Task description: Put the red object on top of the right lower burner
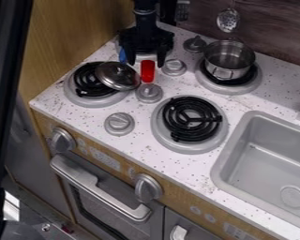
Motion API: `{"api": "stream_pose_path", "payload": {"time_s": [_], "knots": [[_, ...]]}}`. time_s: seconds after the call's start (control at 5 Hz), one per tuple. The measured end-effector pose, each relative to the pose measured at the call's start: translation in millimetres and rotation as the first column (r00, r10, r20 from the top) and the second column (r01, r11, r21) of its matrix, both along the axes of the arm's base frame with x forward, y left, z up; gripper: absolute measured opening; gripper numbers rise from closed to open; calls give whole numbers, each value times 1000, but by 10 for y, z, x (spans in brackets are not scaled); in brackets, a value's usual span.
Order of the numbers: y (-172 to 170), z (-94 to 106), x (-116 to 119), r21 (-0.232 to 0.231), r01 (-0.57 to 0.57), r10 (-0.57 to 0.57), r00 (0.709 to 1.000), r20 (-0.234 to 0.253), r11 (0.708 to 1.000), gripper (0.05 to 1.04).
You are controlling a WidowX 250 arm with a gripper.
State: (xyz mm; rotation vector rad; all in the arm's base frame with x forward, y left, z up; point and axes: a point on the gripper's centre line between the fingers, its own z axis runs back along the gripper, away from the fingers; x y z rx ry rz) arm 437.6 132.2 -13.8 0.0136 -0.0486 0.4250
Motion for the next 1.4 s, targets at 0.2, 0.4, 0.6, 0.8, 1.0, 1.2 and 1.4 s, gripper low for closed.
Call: {"api": "stream_pose_path", "payload": {"time_s": [0.2,0.4,0.6,0.8,1.0,1.2,1.4], "knots": [[40,-166,-5,15,-21,22,999,-37,1000,997],[74,-262,-18,31,-30,32,997,-66,999,989],[91,-268,-13,42,-34,37,998,-60,999,917],[67,-348,-65,42,-29,32,997,-71,999,627],[42,-349,-129,49,-16,19,998,-67,999,540],[11,-309,-204,49,9,-6,998,-60,999,539],[-81,-97,-331,27,46,-45,999,-25,999,537]]}}
